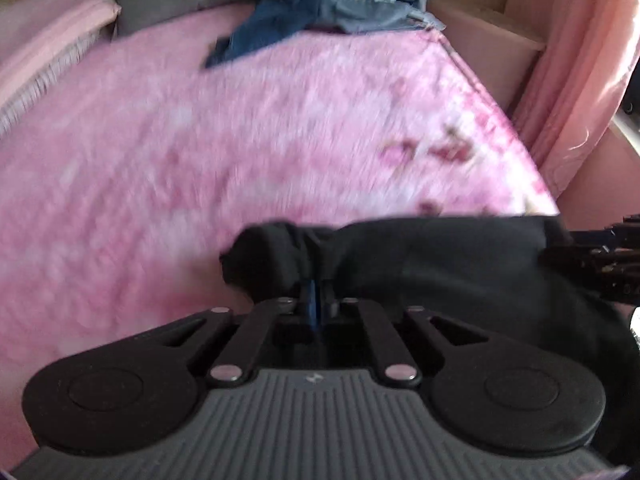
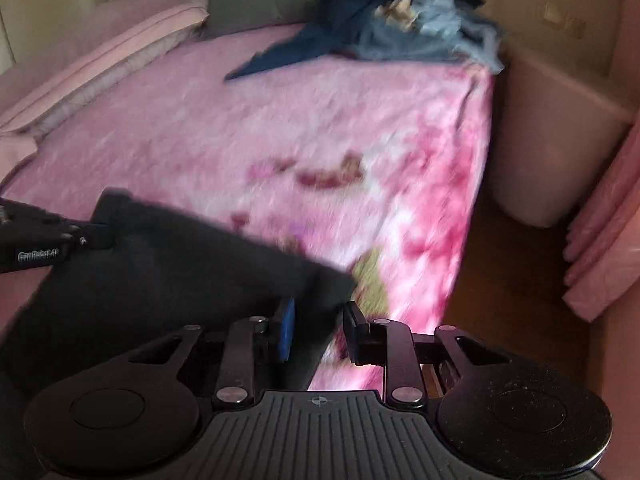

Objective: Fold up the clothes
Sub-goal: 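Lay the trousers down square with both grippers and open them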

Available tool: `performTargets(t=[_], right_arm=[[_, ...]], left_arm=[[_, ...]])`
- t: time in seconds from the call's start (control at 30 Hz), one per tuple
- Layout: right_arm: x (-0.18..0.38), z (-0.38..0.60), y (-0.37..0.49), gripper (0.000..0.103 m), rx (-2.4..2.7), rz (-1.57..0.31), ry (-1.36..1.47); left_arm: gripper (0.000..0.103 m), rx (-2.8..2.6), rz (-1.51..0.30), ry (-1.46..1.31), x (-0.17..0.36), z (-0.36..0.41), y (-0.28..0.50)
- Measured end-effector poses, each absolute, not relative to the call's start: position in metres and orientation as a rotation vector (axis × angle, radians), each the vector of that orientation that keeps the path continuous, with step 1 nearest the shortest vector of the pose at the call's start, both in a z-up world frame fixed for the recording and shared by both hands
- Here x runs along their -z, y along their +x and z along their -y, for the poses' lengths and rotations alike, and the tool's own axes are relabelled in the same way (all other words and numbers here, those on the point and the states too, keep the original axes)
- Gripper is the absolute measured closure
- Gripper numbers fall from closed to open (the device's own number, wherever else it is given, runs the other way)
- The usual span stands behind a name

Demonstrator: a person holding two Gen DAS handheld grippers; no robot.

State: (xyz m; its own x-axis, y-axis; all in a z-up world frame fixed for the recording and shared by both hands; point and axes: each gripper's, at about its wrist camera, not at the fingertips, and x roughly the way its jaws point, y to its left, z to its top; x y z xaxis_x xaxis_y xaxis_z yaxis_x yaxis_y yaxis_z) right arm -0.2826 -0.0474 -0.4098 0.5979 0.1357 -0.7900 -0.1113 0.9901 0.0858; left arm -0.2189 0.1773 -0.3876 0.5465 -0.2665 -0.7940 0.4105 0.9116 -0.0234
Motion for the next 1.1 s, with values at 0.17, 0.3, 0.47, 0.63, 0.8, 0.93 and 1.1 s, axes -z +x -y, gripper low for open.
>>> performTargets(t=[0.17, 0.3, 0.47, 0.63, 0.8, 0.93, 1.1], right_arm=[[0.395, 0.056, -0.287, 0.077, -0.157, -0.928, 0.074], [0.357, 0.059, -0.321, 0.077, -0.169, -0.881, 0.134], [0.376, 0.023, -0.352, 0.077, -0.218, -0.959, 0.051], [0.370, 0.011, -0.353, 0.077, -0.221, -0.958, -0.011], [0.329, 0.009, -0.405, 0.077, -0.245, -0.943, 0.074], [0.348, -0.018, -0.430, 0.077, -0.265, -1.060, 0.042], [0.360, -0.026, -0.422, 0.076, -0.246, -1.110, 0.035]], left_arm=[[0.101, 0.365, -0.962, 0.161, 0.394, -0.178, -0.222], [0.102, 0.418, -1.007, 0.011, 0.349, -0.195, -0.252], [0.101, 0.373, -1.100, 0.120, 0.390, -0.192, -0.300], [0.101, 0.300, -1.070, 0.096, 0.373, -0.196, -0.310], [0.101, 0.306, -1.080, 0.067, 0.338, -0.197, -0.358], [0.100, 0.271, -1.114, 0.079, 0.356, -0.194, -0.382], [0.100, 0.227, -1.128, 0.176, 0.353, -0.178, -0.384]])
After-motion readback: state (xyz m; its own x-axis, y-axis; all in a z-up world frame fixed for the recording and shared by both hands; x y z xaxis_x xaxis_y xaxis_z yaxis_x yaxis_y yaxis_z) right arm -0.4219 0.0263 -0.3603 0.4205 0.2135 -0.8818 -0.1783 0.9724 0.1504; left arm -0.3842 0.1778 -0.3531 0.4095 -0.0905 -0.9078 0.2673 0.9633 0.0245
